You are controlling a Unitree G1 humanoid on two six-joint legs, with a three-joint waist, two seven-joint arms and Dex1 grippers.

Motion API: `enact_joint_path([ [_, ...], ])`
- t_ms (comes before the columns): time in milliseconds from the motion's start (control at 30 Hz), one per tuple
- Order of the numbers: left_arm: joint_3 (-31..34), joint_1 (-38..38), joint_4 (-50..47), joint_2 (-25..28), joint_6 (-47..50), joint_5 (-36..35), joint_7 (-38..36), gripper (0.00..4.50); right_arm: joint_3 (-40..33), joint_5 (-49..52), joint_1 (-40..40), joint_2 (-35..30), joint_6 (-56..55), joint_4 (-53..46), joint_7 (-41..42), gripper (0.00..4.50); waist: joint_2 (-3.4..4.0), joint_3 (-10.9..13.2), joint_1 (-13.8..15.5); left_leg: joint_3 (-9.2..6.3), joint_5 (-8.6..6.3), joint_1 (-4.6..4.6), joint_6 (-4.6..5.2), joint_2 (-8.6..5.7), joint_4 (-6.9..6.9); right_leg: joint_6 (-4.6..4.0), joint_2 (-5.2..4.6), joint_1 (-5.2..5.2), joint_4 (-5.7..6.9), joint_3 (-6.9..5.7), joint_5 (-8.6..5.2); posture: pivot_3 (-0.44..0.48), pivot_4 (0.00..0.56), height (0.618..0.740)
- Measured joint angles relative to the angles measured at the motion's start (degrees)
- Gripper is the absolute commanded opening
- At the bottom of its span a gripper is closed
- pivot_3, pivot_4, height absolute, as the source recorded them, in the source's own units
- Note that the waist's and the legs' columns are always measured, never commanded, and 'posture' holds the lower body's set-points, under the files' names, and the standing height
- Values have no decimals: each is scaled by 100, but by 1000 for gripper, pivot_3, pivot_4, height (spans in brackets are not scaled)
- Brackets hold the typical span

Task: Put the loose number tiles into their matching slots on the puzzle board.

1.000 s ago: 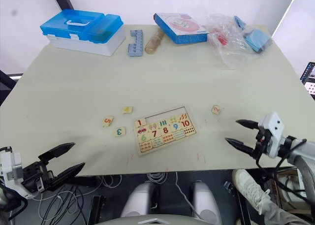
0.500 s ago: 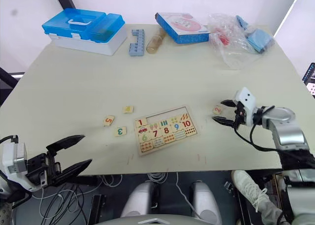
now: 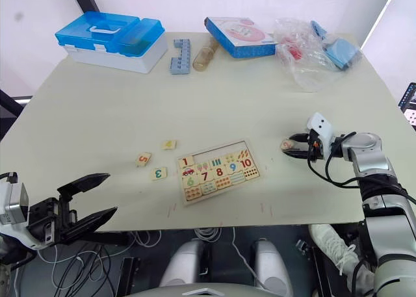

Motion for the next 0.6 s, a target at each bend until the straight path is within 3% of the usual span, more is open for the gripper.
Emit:
enact_joint_path([
  [167,-1,-1,-89,-61,31,-74,107,4500,-91,62,201,5,83,-293,8,1381,0,0,6,-2,0,0,0,0,0,1,0,1,1,-1,1,0,150,740],
  [267,-1,-19,-124,-80,48,-90,172,4500,-244,205,614,5,550,-993,-211,1381,0,0,15,-3,0,-2,0,0,0,3,0,1,1,-1,2,0,150,740],
  [400,-12,-51,-150,-113,60,-124,227,4500,-552,552,1449,26,2021,-2715,-964,1381,2,1,21,-3,0,-4,0,0,0,3,-1,-2,2,-1,1,0,150,740],
  [600,-49,-98,-74,-147,18,-43,210,4500,-1506,1084,3070,713,5472,-6679,-3297,1381,3,-1,25,-8,-1,-4,-2,2,-1,-10,-2,-4,4,-3,-6,0,150,740],
])
